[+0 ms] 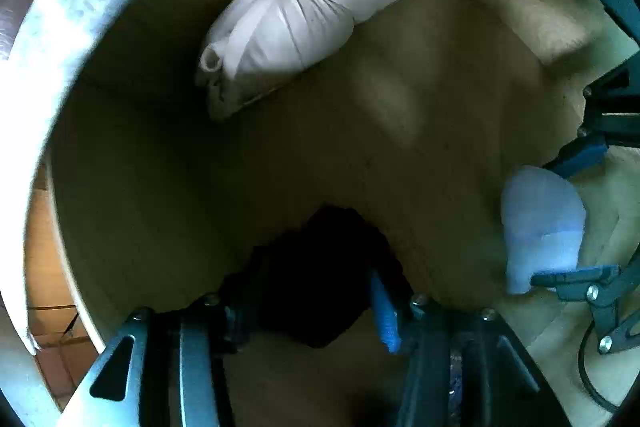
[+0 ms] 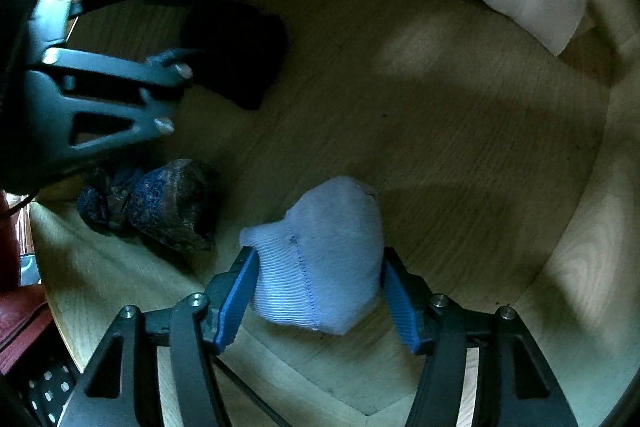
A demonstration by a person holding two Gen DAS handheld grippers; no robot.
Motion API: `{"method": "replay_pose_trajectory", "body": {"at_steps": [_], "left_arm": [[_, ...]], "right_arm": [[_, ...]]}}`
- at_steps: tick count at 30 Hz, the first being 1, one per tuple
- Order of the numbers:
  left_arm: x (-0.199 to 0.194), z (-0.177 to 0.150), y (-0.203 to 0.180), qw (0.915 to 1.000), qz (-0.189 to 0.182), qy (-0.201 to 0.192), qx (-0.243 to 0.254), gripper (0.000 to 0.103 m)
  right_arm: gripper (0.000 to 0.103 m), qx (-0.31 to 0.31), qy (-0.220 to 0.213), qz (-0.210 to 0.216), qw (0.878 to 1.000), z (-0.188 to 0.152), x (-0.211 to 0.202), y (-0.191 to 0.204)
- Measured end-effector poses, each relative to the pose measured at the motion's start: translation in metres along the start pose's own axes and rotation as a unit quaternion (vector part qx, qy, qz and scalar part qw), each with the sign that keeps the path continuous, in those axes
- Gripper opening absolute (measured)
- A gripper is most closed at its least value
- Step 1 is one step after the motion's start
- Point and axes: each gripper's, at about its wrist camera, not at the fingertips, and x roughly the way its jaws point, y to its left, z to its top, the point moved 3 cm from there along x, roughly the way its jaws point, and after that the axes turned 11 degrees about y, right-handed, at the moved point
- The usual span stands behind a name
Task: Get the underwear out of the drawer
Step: 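Move the left tool back into the drawer toward the black knit cloth, then grasp the black knit cloth in the drawer with the left tool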
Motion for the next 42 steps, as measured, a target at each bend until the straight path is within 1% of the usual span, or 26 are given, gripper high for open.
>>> {"method": "replay_pose_trajectory", "body": {"at_steps": [5,10,13,16,19,21,23,25,26,27,28,29,32,34,40,41,42], "left_arm": [[0.000,-0.004,-0.001,0.9998,-0.017,0.008,0.011,0.050],[-0.003,-0.016,-0.015,0.9983,-0.031,0.014,0.048,0.051],[-0.001,-0.019,-0.019,0.9971,-0.026,0.026,0.066,0.051],[0.009,-0.016,-0.025,0.9963,-0.011,0.042,0.075,0.058],[0.016,-0.012,-0.025,0.9971,-0.007,0.039,0.065,0.061],[0.013,-0.011,-0.024,0.9980,-0.015,0.028,0.055,0.059],[0.011,-0.023,-0.023,0.9984,-0.029,0.014,0.047,0.051],[0.007,-0.027,-0.018,0.9982,-0.045,0.002,0.040,0.047],[0.004,-0.030,-0.018,0.9975,-0.063,-0.005,0.031,0.046],[0.000,-0.033,-0.015,0.9947,-0.100,-0.018,0.012,0.045],[-0.002,-0.034,-0.012,0.9917,-0.125,-0.027,-0.003,0.045],[-0.004,-0.034,-0.010,0.9890,-0.143,-0.035,-0.015,0.045],[-0.002,-0.039,-0.014,0.9898,-0.134,-0.040,-0.027,0.045],[-0.003,-0.042,-0.014,0.9899,-0.131,-0.042,-0.031,0.046],[0.001,-0.042,-0.018,0.9921,-0.118,-0.031,-0.030,0.050],[0.020,-0.049,-0.015,0.9924,-0.116,-0.031,-0.029,0.051],[0.021,-0.049,-0.015,0.9925,-0.115,-0.030,-0.028,0.051]], "right_arm": [[0.062,-0.002,0.001,0.000,1.000,-0.001,0.000,0.000],[0.063,-0.001,0.001,0.000,1.000,0.000,0.000,-0.001],[0.063,-0.002,0.001,-0.001,1.000,0.000,0.000,-0.001],[0.063,-0.001,0.001,-0.001,1.000,-0.001,0.000,-0.001],[0.064,0.001,0.000,-0.001,1.000,-0.002,0.001,-0.001],[0.064,0.001,0.001,-0.001,1.000,-0.002,0.001,-0.002],[0.064,0.002,0.001,-0.002,1.000,-0.002,0.002,-0.001],[0.064,0.003,0.002,-0.003,1.000,-0.002,0.002,-0.001],[0.064,0.004,0.002,-0.003,1.000,-0.002,0.002,-0.002],[0.064,0.006,0.002,-0.003,1.000,-0.001,0.002,-0.002],[0.064,0.006,0.003,-0.004,1.000,-0.001,0.003,-0.001],[0.063,0.005,0.003,-0.007,1.000,0.000,0.002,0.000],[0.063,0.006,0.002,-0.012,1.000,-0.002,0.002,0.001],[0.059,0.013,0.002,-0.004,1.000,-0.004,0.001,0.000],[0.055,0.031,-0.005,-0.003,1.000,-0.008,-0.002,-0.004],[0.053,0.032,-0.006,-0.002,0.999,-0.009,-0.003,-0.004],[0.050,0.033,-0.010,-0.002,0.999,-0.009,-0.005,-0.004]]}}
